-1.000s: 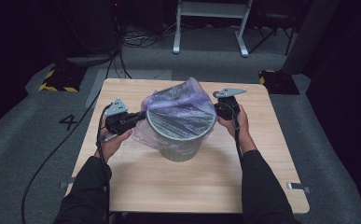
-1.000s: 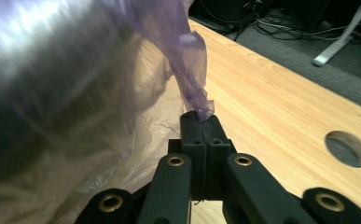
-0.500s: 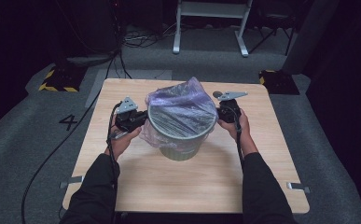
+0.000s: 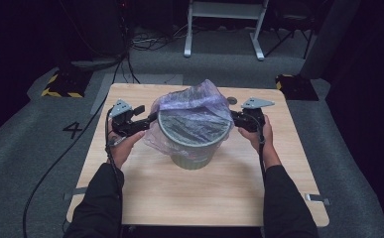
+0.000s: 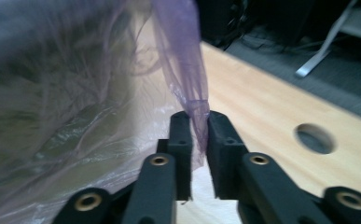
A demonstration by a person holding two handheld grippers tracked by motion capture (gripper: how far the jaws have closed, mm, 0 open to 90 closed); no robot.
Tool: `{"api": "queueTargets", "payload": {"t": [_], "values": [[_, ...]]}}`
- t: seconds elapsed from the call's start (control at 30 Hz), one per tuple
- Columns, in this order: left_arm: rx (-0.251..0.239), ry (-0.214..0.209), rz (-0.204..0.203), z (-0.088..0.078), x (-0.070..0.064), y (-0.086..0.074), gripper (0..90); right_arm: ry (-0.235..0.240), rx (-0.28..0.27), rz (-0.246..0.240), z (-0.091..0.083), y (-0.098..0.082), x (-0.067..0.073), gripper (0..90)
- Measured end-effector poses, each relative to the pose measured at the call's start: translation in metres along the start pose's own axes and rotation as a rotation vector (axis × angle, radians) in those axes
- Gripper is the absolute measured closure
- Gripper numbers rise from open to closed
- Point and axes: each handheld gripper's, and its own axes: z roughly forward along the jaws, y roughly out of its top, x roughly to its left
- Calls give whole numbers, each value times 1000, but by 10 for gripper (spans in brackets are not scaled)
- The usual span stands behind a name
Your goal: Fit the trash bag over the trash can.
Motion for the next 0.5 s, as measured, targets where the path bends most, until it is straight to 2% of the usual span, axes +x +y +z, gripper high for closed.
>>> {"api": "queueTargets", "payload": {"t": [0.1, 0.17, 0.27, 0.37, 0.43, 0.5], "values": [[-25, 9, 29, -17, 0, 3, 344, -36, -41, -6, -17, 4, -4, 610], [-47, -11, 33, -28, 0, 2, 330, -50, -65, -10, -28, 8, -6, 496], [-59, -12, 56, -38, -2, 4, 319, -61, -84, -23, -42, 13, -8, 435], [-72, -18, 74, -44, -6, 9, 329, -37, -132, -18, -55, 18, -10, 420], [-78, -17, 87, -44, -8, 14, 369, -17, -165, -22, -60, 23, -8, 402], [-86, -22, 103, -42, -10, 18, 449, 0, -177, -38, -63, 31, -6, 402]]}}
